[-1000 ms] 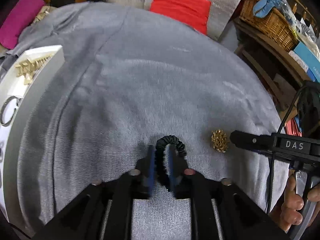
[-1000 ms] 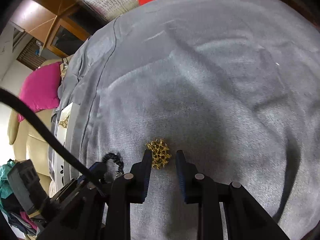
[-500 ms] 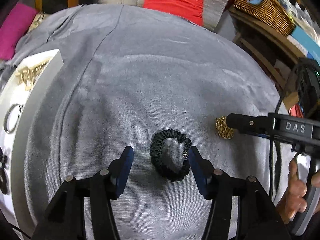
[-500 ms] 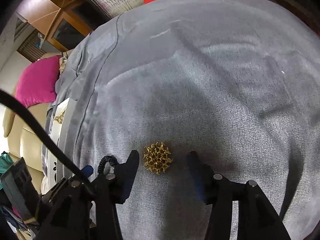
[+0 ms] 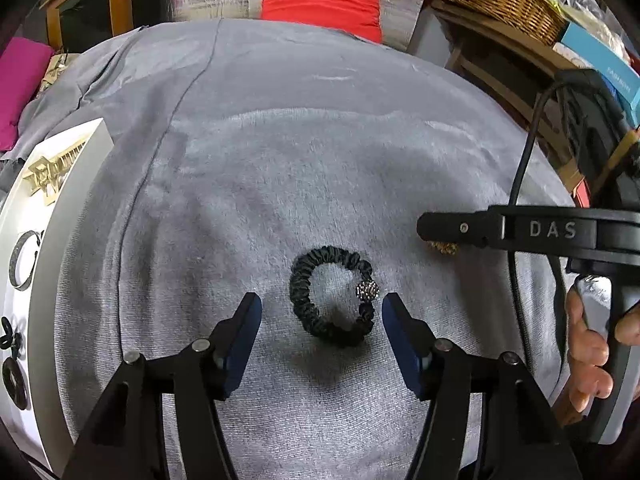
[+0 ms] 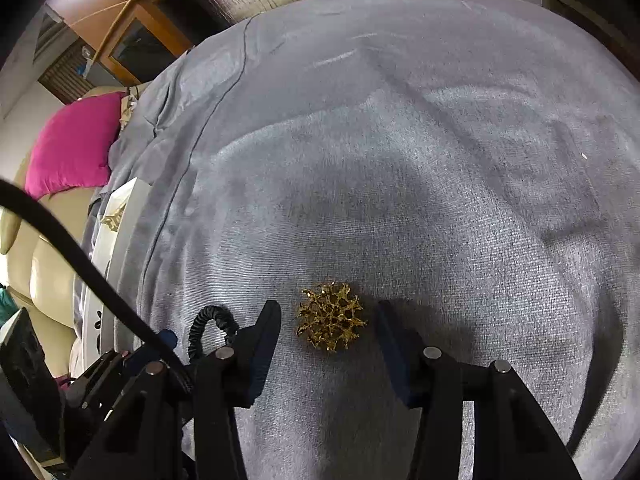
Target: Organize jewelry
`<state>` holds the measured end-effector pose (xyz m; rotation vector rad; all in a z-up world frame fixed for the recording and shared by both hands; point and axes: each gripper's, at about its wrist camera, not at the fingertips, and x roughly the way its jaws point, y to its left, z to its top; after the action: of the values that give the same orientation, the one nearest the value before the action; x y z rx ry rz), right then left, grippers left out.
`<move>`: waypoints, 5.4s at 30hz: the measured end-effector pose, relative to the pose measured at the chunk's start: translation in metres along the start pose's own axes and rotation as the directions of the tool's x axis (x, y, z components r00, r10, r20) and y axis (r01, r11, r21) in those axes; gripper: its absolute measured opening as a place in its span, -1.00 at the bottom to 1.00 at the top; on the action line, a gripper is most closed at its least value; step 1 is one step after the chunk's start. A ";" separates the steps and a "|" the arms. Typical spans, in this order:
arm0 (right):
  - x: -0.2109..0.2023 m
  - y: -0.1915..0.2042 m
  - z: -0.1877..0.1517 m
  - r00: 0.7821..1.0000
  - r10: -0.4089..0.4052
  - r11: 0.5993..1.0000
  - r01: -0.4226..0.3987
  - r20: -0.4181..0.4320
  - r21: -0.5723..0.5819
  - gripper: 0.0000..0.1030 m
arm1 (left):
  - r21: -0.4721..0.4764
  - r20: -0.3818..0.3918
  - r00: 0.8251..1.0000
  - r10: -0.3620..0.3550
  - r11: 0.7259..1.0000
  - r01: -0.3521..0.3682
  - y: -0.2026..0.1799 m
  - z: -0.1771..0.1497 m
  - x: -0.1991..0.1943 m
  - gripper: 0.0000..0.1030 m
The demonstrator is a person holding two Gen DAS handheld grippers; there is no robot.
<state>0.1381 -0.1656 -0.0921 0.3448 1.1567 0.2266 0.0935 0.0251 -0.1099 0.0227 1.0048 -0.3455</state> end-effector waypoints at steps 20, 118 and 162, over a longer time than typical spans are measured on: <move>-0.007 -0.008 -0.005 0.999 0.034 0.999 -0.034 -0.006 0.009 0.01 | 0.073 0.027 0.992 0.126 0.989 -0.128 -0.010 0.001 0.004 0.23; -0.008 0.014 -0.014 0.959 -0.254 0.940 0.275 0.127 -0.200 -0.22 | 0.161 0.090 0.988 0.122 0.978 -0.135 -0.013 -0.001 -0.002 -0.75; -0.014 0.029 -0.009 0.959 -0.224 0.955 0.251 0.173 -0.156 -0.22 | 0.044 0.205 0.965 0.162 0.984 -0.174 0.008 0.004 -0.044 -0.76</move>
<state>0.1247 -0.1426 -0.0727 0.0625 1.0069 0.0875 0.0777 0.0442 -0.0726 0.1266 0.7856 -0.2182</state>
